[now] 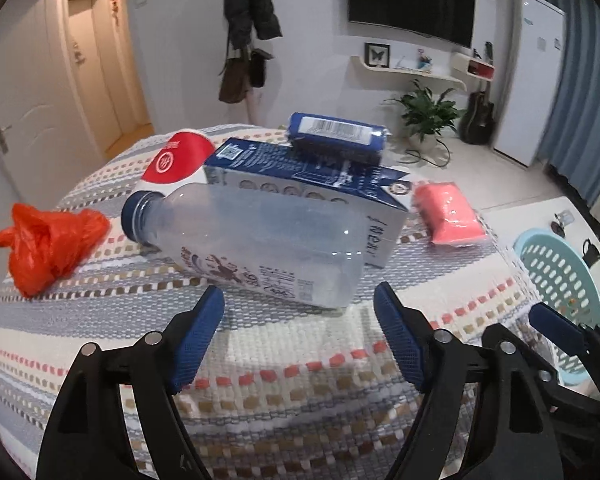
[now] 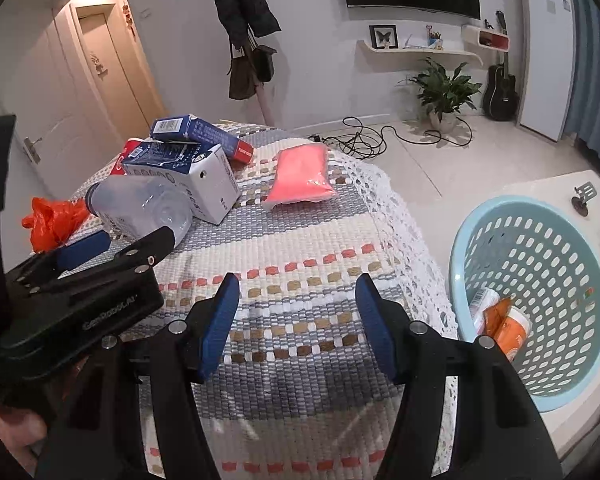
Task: Collect trash
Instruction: 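Move both open tools back over the items on the bed, then grasp the clear plastic bottle with the left tool while the right grasps the pink packet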
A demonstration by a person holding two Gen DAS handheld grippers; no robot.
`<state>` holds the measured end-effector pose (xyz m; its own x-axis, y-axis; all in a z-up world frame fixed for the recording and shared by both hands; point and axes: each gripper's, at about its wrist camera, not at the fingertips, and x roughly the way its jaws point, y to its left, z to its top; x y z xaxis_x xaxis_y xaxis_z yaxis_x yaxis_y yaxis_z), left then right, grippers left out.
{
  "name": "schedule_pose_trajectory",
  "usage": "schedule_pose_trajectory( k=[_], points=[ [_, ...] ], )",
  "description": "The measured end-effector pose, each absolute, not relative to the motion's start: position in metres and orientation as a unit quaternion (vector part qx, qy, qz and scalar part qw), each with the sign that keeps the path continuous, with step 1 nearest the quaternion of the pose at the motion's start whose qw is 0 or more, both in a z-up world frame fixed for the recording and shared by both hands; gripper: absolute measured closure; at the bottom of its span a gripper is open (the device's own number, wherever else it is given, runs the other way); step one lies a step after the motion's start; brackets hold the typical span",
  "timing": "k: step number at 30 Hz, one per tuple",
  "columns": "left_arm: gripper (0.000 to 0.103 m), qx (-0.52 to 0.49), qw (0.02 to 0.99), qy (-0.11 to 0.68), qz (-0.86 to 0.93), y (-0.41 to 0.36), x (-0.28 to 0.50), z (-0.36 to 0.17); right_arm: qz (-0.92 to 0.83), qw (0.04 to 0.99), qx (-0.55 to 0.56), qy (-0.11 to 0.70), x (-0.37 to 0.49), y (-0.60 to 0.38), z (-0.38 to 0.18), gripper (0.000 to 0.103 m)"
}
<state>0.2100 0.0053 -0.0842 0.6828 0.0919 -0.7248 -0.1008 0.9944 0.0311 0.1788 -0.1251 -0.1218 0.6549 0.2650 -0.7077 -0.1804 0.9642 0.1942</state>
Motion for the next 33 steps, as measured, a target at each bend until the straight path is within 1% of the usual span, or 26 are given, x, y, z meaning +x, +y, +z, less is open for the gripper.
schedule_pose_trajectory(
  k=[8, 11, 13, 16, 17, 18, 20, 23, 28, 31, 33],
  points=[
    [0.031, -0.034, 0.924, 0.376, 0.064, 0.058, 0.174, -0.064, 0.12, 0.904, 0.049, 0.407, 0.188, -0.129, -0.117, 0.046],
    [0.031, -0.047, 0.921, 0.379, 0.074, 0.075, 0.158, -0.065, 0.119, 0.907, 0.047, 0.401, 0.195, -0.13, -0.108, 0.046],
    [0.032, -0.059, 0.919, 0.379, 0.091, 0.094, 0.147, -0.064, 0.117, 0.91, 0.041, 0.396, 0.2, -0.13, -0.102, 0.046],
    [0.032, -0.091, 0.92, 0.368, 0.098, 0.117, 0.133, -0.055, 0.108, 0.915, 0.027, 0.389, 0.211, -0.128, -0.093, 0.046],
    [0.03, -0.098, 0.923, 0.361, 0.092, 0.12, 0.132, -0.049, 0.103, 0.917, 0.021, 0.385, 0.216, -0.128, -0.091, 0.046],
    [0.022, -0.107, 0.928, 0.349, 0.079, 0.12, 0.13, -0.041, 0.101, 0.918, 0.018, 0.383, 0.219, -0.127, -0.09, 0.046],
    [0.014, -0.122, 0.93, 0.344, 0.054, 0.117, 0.137, -0.033, 0.097, 0.919, 0.008, 0.381, 0.229, -0.124, -0.089, 0.046],
    [0.014, -0.154, 0.915, 0.37, 0.036, 0.112, 0.167, -0.037, 0.099, 0.919, 0.001, 0.382, 0.244, -0.12, -0.091, 0.046],
    [0.014, -0.188, 0.895, 0.402, 0.043, 0.11, 0.211, -0.061, 0.096, 0.916, -0.002, 0.39, 0.266, -0.118, -0.099, 0.046],
    [0.015, -0.189, 0.891, 0.41, 0.052, 0.108, 0.228, -0.072, 0.102, 0.907, 0.002, 0.408, 0.281, -0.118, -0.107, 0.046],
    [0.019, -0.189, 0.887, 0.418, 0.053, 0.105, 0.236, -0.08, 0.104, 0.904, 0.002, 0.416, 0.288, -0.116, -0.111, 0.045]
  ],
)
